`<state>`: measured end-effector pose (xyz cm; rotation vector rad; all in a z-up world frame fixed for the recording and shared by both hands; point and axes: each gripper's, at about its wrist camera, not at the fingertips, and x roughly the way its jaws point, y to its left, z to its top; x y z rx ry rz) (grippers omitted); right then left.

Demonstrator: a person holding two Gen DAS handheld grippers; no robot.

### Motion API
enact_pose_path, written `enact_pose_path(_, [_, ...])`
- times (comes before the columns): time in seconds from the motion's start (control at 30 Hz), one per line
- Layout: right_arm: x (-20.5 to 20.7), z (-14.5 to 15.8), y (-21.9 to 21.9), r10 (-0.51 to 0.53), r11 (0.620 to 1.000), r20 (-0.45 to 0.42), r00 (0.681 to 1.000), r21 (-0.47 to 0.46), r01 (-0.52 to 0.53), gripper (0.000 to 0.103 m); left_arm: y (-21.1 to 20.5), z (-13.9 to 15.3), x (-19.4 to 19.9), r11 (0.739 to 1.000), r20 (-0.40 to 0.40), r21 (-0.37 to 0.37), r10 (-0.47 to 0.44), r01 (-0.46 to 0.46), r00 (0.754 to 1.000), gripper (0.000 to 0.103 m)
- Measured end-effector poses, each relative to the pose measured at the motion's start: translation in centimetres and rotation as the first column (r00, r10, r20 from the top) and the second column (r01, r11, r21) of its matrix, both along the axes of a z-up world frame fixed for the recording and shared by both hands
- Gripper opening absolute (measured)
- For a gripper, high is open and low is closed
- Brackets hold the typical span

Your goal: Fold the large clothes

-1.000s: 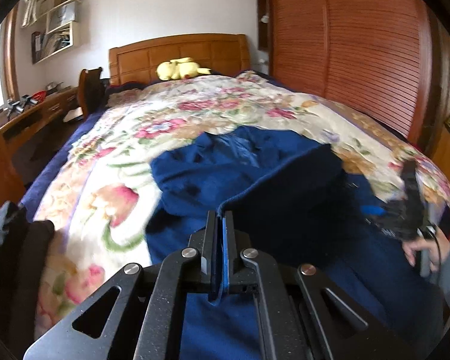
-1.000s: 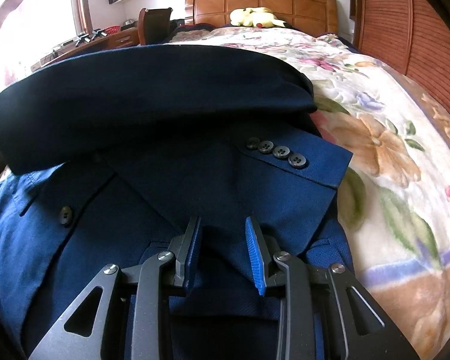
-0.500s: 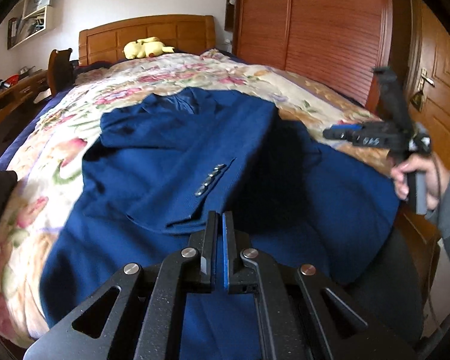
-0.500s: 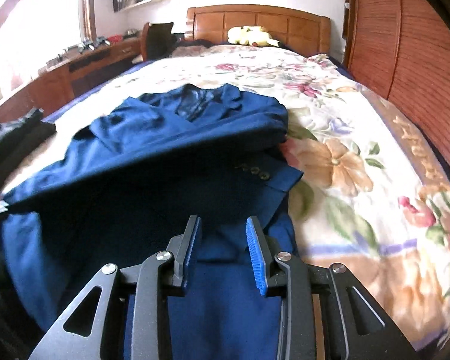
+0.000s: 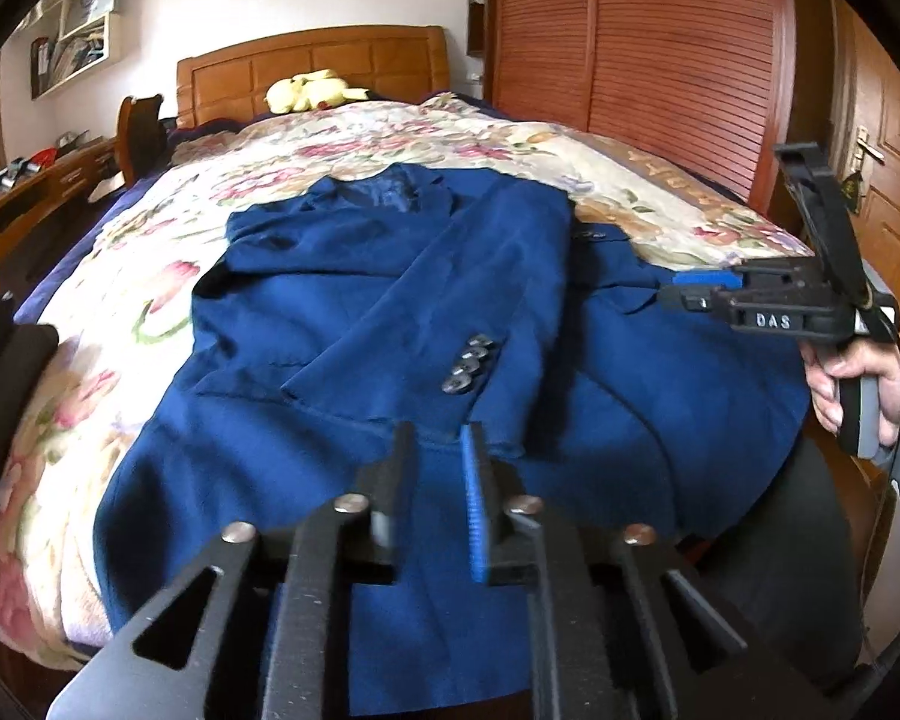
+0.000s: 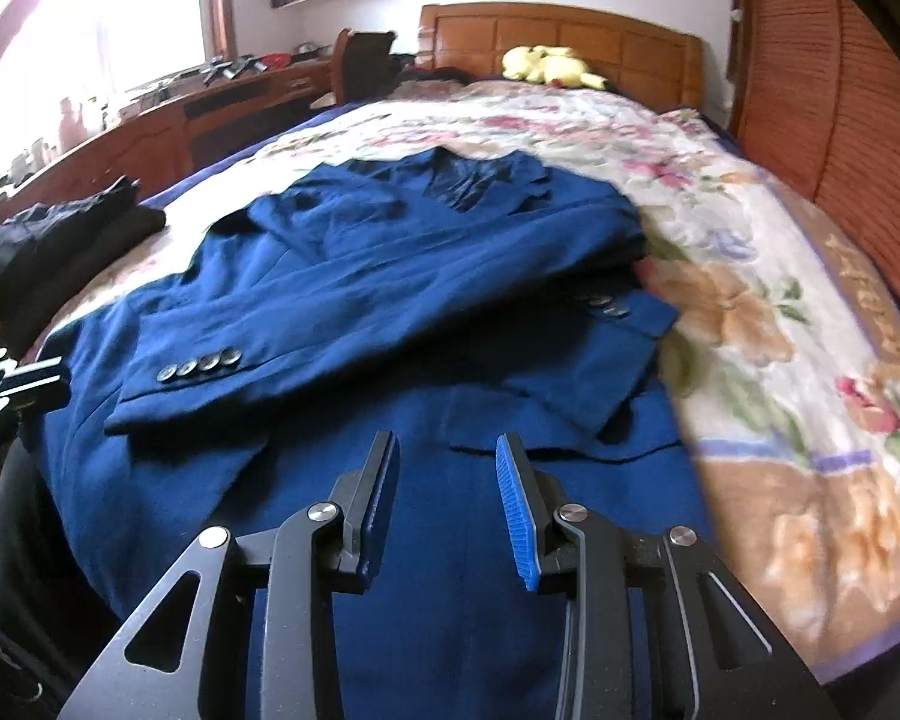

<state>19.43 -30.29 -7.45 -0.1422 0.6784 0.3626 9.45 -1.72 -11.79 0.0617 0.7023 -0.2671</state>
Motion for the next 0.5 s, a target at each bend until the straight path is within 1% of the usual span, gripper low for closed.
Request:
enact_pose_path(0.03, [0.2, -0.3, 0.3, 0.007, 1.000, -0.008, 1.000, 0.001, -0.007, 0.035, 0.6, -0.2, 0.1, 1.000, -0.014, 0.003, 0.016, -0.016, 1.000, 0.033])
enact_pose_path(0.07, [0.2, -0.6, 0.7, 0.016, 1.000, -0.013, 1.000, -0.003, -0.016, 0.035, 1.1, -0.5, 0.2, 1.000, -0.027, 0.004, 0.030, -0.030, 0.999, 0.035])
enact_pose_path(0.13, [0.4, -1.2, 1.2, 0.031, 0.999, -0.023, 0.999, -0.016, -0.031, 0.035, 2.4, -0.8, 0.3, 0.998, -0.047, -0.002, 0.055, -0.056, 0.997, 0.036])
enact_pose_path(0.17, [0.6, -1.6, 1.5, 0.039, 0.999, -0.029, 0.999, -0.021, -0.040, 0.035, 3.0, -0.9, 0.3, 0.998, -0.050, -0.002, 0.070, -0.070, 0.996, 0.039])
enact_pose_path(0.27, [1.3, -2.8, 2.4, 0.058, 0.997, -0.057, 0.997, -0.046, -0.061, 0.036, 5.0, -1.2, 0.6, 0.992, -0.073, 0.011, 0.126, -0.126, 0.989, 0.054])
enact_pose_path(0.33, [1.6, -3.5, 2.6, 0.062, 0.995, -0.051, 0.997, -0.076, -0.066, 0.040, 6.3, -1.4, 0.7, 0.989, -0.089, 0.009, 0.146, -0.145, 0.985, 0.067])
enact_pose_path(0.37, [1.7, -3.6, 2.8, 0.064, 0.994, -0.042, 0.997, -0.084, -0.067, 0.041, 6.8, -1.4, 0.8, 0.988, -0.094, 0.013, 0.156, -0.156, 0.983, 0.068])
enact_pose_path(0.43, [1.9, -4.0, 2.9, 0.066, 0.994, -0.034, 0.997, -0.089, -0.069, 0.045, 7.9, -1.5, 1.0, 0.983, -0.103, 0.030, 0.181, -0.179, 0.978, 0.075])
enact_pose_path(0.5, [1.9, -4.2, 3.0, 0.067, 0.994, -0.022, 0.998, -0.090, -0.069, 0.047, 8.9, -1.5, 0.9, 0.980, -0.103, 0.031, 0.199, -0.197, 0.974, 0.076])
